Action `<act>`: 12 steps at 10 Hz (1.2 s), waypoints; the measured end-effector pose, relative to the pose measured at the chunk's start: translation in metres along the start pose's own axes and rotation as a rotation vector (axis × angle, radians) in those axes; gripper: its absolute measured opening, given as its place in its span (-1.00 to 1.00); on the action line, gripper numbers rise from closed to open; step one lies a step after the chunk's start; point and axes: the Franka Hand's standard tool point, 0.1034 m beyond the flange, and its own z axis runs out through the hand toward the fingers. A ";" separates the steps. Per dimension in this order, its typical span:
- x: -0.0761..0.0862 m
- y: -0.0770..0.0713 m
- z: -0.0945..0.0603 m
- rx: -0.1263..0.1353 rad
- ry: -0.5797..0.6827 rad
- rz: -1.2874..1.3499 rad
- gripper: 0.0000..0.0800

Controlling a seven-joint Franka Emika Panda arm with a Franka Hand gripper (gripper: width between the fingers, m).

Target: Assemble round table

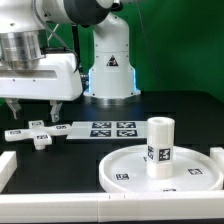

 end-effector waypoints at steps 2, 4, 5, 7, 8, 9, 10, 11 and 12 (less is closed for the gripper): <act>-0.002 0.003 0.003 -0.008 0.007 -0.023 0.62; -0.007 0.007 0.011 -0.021 0.007 -0.037 0.62; -0.008 0.008 0.013 -0.024 0.005 -0.039 0.62; -0.009 0.006 0.013 -0.024 0.006 -0.041 0.62; -0.009 0.006 0.013 -0.024 0.006 -0.041 0.62; -0.009 0.006 0.013 -0.024 0.006 -0.041 0.62; -0.010 0.007 0.016 -0.027 0.003 -0.042 0.62; -0.011 0.009 0.018 -0.031 0.001 -0.043 0.62; -0.011 0.009 0.019 -0.031 -0.001 -0.043 0.62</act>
Offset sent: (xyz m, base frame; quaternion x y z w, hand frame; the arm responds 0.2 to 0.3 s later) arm -0.0054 0.0003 -0.0115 0.0130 0.0140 -0.0087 0.9998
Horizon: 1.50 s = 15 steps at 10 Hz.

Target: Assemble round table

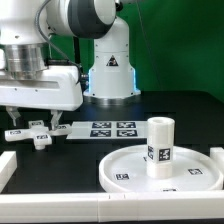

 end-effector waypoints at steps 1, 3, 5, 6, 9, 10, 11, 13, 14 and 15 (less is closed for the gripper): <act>0.000 0.000 0.000 0.000 -0.001 -0.001 0.62; 0.000 -0.002 0.001 0.000 -0.002 -0.004 0.62; 0.000 -0.003 0.002 0.000 -0.003 -0.006 0.62; -0.001 -0.004 0.003 -0.001 -0.005 -0.009 0.62; -0.003 -0.003 0.007 -0.005 -0.012 -0.009 0.62; -0.003 -0.003 0.007 -0.005 -0.013 -0.009 0.62; -0.003 -0.003 0.008 -0.005 -0.014 -0.009 0.62; -0.003 -0.003 0.008 -0.005 -0.014 -0.009 0.62; -0.003 -0.003 0.008 -0.005 -0.014 -0.009 0.62; -0.003 -0.003 0.008 -0.005 -0.014 -0.009 0.62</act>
Offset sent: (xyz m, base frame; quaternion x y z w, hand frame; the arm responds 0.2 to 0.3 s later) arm 0.0051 0.0030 -0.0010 0.0055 0.0004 -0.0024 1.0000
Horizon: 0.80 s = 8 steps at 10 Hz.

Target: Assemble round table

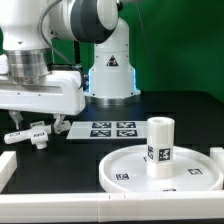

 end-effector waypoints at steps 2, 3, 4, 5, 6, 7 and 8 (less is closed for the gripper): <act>0.000 0.001 0.000 0.000 0.000 0.001 0.62; 0.000 0.001 0.000 0.000 0.001 0.004 0.62; 0.002 0.000 -0.003 0.002 0.006 0.001 0.62; 0.003 -0.001 -0.004 0.003 0.009 0.000 0.62; 0.004 -0.001 -0.005 0.004 0.011 0.000 0.62; 0.004 -0.001 -0.005 0.004 0.012 -0.001 0.62; 0.003 -0.001 -0.004 0.003 0.009 -0.002 0.62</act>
Offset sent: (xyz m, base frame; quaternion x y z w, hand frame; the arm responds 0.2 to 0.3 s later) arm -0.0011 0.0012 0.0081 0.0046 0.0010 0.0172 0.9998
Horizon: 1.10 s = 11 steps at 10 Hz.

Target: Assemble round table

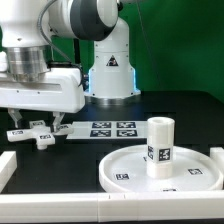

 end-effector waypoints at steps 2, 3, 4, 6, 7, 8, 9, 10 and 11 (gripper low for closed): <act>-0.002 -0.001 0.002 -0.001 -0.005 -0.002 0.62; -0.001 -0.001 0.002 -0.001 -0.004 -0.004 0.62; -0.002 -0.001 0.003 -0.002 -0.005 -0.003 0.62; -0.002 -0.001 0.004 -0.002 -0.008 -0.004 0.62; -0.001 -0.002 0.002 -0.001 -0.006 -0.004 0.62; 0.000 -0.002 0.000 0.002 -0.004 -0.004 0.62; 0.000 -0.003 -0.001 0.004 -0.003 -0.004 0.62; 0.001 -0.004 -0.003 0.006 -0.001 -0.003 0.62; 0.002 -0.006 -0.004 0.006 0.002 -0.006 0.62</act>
Offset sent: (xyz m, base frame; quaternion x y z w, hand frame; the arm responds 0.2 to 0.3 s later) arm 0.0013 0.0006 -0.0004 -0.0013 -0.0004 -0.0030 1.0000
